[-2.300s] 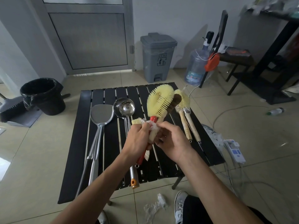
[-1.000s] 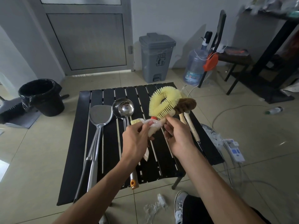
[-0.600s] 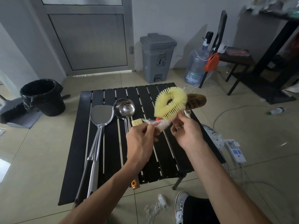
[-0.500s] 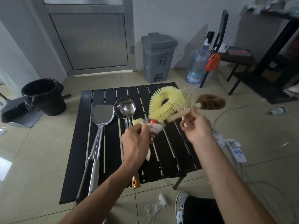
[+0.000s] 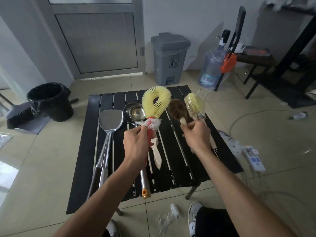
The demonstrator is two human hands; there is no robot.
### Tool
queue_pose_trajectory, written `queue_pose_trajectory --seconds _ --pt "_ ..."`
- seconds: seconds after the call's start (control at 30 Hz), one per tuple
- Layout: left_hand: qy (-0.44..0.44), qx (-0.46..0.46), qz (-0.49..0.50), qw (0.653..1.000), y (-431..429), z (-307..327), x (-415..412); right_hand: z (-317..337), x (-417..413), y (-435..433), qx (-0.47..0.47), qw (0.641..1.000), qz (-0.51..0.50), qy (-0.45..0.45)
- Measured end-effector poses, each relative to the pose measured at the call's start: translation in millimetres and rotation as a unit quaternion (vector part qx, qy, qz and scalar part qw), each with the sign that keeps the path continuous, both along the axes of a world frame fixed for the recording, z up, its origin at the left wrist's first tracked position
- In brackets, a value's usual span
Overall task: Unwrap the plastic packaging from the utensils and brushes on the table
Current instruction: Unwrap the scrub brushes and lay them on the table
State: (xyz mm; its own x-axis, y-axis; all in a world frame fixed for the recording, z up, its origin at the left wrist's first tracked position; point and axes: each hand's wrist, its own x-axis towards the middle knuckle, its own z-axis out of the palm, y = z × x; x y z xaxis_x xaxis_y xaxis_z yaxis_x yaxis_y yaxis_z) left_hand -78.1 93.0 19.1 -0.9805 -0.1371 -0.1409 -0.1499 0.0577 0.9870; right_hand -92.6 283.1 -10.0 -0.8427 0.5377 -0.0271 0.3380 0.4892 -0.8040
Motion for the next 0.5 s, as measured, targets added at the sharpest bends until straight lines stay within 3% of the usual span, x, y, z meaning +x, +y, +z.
queue_pose_trajectory --seconds 0.3,0.4,0.5 --pt "-0.013 0.020 0.009 1.000 1 -8 -1 -20 -6 -41 0.217 0.972 0.045 -0.080" --pt "-0.011 0.020 -0.004 1.000 2 -13 -3 -16 -6 -40 0.204 0.973 0.059 -0.090" --pt "-0.001 0.029 -0.016 0.999 3 -16 -4 -2 -5 -36 0.143 0.988 0.049 -0.034"
